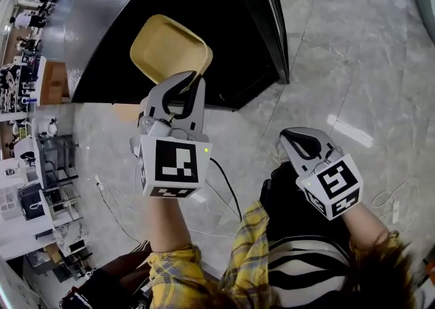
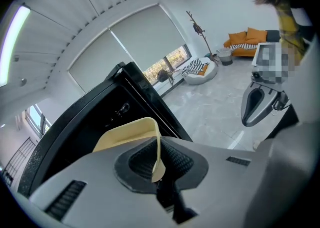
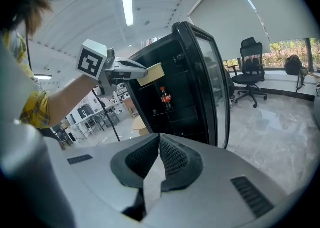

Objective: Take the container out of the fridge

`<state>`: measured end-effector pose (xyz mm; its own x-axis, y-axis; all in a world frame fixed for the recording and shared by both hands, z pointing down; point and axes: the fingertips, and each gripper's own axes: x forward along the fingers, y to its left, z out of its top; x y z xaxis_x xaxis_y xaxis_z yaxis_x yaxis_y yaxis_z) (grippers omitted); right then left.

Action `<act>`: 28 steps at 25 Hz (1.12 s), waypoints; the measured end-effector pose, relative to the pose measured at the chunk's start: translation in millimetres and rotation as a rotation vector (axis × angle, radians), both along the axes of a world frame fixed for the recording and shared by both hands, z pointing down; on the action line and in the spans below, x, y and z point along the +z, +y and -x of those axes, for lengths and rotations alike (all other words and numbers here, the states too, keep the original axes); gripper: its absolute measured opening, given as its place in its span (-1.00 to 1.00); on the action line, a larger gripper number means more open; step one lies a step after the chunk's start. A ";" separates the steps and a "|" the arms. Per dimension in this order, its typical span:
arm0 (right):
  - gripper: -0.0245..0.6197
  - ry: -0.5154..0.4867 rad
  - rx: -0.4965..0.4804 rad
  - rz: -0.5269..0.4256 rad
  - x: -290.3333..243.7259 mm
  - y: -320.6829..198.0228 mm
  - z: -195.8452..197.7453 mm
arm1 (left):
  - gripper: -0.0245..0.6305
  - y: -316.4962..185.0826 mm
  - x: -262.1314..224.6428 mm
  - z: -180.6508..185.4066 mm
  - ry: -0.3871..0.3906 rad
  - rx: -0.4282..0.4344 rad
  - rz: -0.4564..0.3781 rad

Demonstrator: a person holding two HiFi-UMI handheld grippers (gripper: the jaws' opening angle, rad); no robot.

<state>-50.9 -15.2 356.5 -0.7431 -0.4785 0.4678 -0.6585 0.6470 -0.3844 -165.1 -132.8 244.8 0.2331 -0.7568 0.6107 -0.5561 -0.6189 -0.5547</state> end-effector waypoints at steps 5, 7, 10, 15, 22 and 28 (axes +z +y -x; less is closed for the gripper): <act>-0.83 0.005 -0.014 -0.011 -4.7 10.6 -9.1 | -0.83 23.8 -1.5 -10.8 0.024 -0.011 0.000; -0.83 0.011 -0.021 -0.015 -7.4 15.0 -13.4 | -0.83 33.4 -2.7 -14.6 0.047 -0.022 0.001; -0.83 0.025 -0.035 -0.029 -11.5 20.1 -19.4 | -0.83 47.8 -6.0 -20.4 0.094 -0.039 -0.010; -0.83 0.039 -0.050 -0.051 -23.2 24.8 -30.0 | -0.82 74.0 -10.8 -31.7 0.135 -0.053 -0.019; -0.83 0.048 -0.057 -0.096 -42.2 19.8 -39.4 | -0.83 104.5 -14.8 -35.8 0.146 -0.076 -0.026; -0.83 0.041 -0.056 -0.135 -66.0 9.3 -48.5 | -0.83 122.5 -17.2 -37.8 0.143 -0.090 -0.022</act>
<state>-2.4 -5.9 290.5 -0.7520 -0.4972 0.4327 -0.6332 0.7274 -0.2646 -127.3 -10.3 227.6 0.2467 -0.7916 0.5590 -0.6829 -0.5513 -0.4793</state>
